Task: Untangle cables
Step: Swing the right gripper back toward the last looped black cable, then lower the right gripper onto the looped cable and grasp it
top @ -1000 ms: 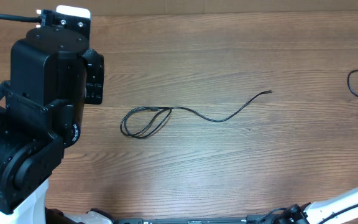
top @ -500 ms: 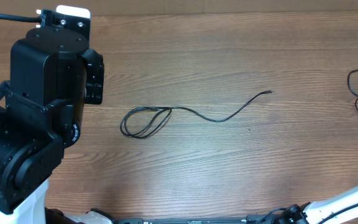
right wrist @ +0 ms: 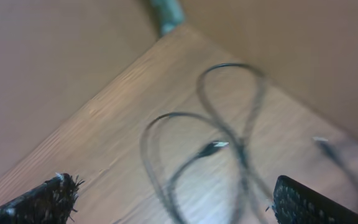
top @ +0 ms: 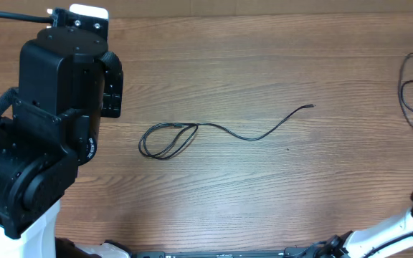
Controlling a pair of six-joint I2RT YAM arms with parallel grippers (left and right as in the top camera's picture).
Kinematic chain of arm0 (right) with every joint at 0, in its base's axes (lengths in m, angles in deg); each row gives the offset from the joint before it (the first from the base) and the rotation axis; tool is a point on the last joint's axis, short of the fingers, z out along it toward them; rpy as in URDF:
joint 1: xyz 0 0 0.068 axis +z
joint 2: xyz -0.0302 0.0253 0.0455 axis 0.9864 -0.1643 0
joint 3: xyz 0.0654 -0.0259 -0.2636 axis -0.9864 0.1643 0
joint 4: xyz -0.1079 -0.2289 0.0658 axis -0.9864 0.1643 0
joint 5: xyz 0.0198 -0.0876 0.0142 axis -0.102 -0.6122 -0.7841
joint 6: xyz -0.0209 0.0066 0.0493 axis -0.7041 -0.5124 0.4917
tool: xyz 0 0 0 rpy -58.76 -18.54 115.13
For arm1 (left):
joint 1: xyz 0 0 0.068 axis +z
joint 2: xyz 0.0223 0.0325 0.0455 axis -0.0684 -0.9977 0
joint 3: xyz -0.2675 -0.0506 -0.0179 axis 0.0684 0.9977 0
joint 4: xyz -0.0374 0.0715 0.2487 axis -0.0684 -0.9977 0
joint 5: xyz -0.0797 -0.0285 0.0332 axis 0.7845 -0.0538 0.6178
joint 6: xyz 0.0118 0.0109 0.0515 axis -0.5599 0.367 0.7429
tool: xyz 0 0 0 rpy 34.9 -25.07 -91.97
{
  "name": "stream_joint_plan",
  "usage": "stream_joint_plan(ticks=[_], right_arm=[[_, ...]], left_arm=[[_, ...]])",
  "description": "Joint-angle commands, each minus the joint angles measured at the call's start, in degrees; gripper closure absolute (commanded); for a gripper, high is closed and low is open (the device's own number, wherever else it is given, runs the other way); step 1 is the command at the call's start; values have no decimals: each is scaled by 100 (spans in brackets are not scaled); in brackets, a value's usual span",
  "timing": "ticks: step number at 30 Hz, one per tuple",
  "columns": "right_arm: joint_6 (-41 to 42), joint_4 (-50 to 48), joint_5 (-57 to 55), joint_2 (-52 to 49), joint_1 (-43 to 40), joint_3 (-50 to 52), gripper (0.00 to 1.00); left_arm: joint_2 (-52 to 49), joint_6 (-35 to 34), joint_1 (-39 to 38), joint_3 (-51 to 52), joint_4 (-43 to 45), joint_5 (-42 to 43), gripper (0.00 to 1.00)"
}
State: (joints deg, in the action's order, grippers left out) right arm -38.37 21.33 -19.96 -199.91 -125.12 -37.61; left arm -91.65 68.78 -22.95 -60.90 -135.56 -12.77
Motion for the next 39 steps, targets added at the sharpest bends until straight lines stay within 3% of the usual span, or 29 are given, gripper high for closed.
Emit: stream_joint_plan(ticks=[1,8,11,15,23,26,28,32,36,39], right_arm=[[-39,-74,7,20,337,-48,0],[-42,-35,623,310,1069,-61,3],[-42,33,1008,529,1543,-133,3],[-83,411,1108,793,2430,-205,2],[-2500,1598,1547,833,4605,-201,0],[-2848,2011,1545,833,5289,-195,0],[-2599,2135,1530,828,5700,-127,0],[-1064,2135,1333,798,6382,-48,4],[1128,2164,114,750,6898,-31,10],[1991,2173,-496,745,7265,83,9]], left_arm=[[-31,-142,28,-46,4,175,48],[-31,-140,28,-46,35,186,44],[-33,-142,28,-46,46,188,57],[-33,-142,28,-48,186,188,57],[-33,-63,28,-48,710,168,53],[-33,-33,28,-46,800,170,52],[-33,-31,28,-48,811,168,51],[-33,-28,28,-48,804,168,50],[-33,-9,28,-46,804,170,51],[-35,-11,28,-48,804,173,51]])
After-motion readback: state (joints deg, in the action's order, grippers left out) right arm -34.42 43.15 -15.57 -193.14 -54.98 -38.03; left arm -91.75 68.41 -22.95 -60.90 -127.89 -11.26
